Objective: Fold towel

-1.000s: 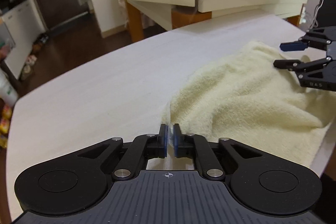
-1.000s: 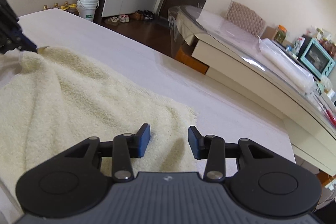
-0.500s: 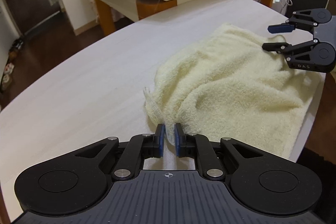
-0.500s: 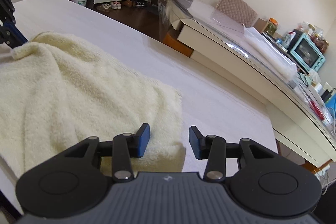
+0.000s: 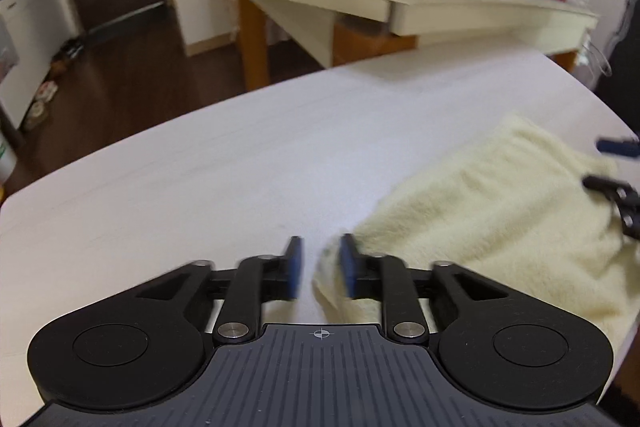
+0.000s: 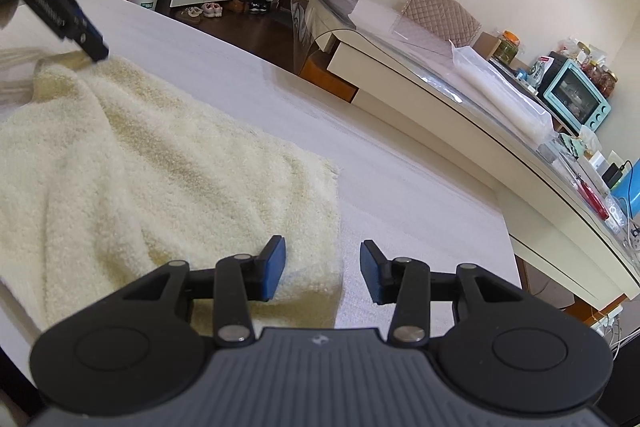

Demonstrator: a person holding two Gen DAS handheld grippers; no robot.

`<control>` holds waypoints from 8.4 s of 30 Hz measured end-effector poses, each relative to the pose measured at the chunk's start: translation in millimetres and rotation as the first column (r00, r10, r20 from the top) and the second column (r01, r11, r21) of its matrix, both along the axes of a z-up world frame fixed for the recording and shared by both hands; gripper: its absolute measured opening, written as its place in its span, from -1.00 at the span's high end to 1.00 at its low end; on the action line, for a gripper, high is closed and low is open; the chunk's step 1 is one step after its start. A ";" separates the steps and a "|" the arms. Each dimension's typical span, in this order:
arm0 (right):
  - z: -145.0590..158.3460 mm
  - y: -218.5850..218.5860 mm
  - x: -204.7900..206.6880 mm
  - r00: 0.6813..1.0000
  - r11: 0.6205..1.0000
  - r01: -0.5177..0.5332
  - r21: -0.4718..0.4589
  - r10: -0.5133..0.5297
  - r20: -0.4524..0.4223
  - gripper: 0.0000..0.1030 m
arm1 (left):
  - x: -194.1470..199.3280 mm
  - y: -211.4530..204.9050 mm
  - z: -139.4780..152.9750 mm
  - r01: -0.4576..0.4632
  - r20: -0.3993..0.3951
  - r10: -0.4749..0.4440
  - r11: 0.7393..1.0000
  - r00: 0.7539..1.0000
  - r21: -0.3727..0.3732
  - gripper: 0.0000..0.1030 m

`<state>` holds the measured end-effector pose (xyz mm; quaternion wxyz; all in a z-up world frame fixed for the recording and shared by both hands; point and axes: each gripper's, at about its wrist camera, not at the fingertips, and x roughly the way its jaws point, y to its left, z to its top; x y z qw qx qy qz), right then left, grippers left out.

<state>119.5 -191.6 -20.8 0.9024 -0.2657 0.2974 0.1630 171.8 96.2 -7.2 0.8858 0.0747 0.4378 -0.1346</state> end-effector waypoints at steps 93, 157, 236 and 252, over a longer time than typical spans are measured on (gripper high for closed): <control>-62.3 -60.6 -172.8 0.781 0.735 -0.490 -0.469 0.609 0.140 0.83 | -151.6 -60.7 -5.7 -0.117 0.119 0.114 0.993 0.986 0.022 0.18; -26.6 132.7 18.9 0.121 -0.046 -0.518 -0.854 0.985 -0.126 0.87 | -216.0 -58.6 -0.3 -0.389 0.049 0.392 0.919 0.919 -0.057 0.02; 0.6 68.3 -209.2 0.739 0.779 -0.600 -0.180 0.627 0.248 -0.59 | -118.1 -6.3 29.5 0.107 0.239 -0.123 0.991 0.963 0.078 -0.20; -21.0 109.9 -194.3 0.783 0.827 -0.480 -0.292 0.554 0.282 0.00 | -94.6 6.8 30.4 0.172 0.253 -0.179 0.984 0.951 0.050 -0.29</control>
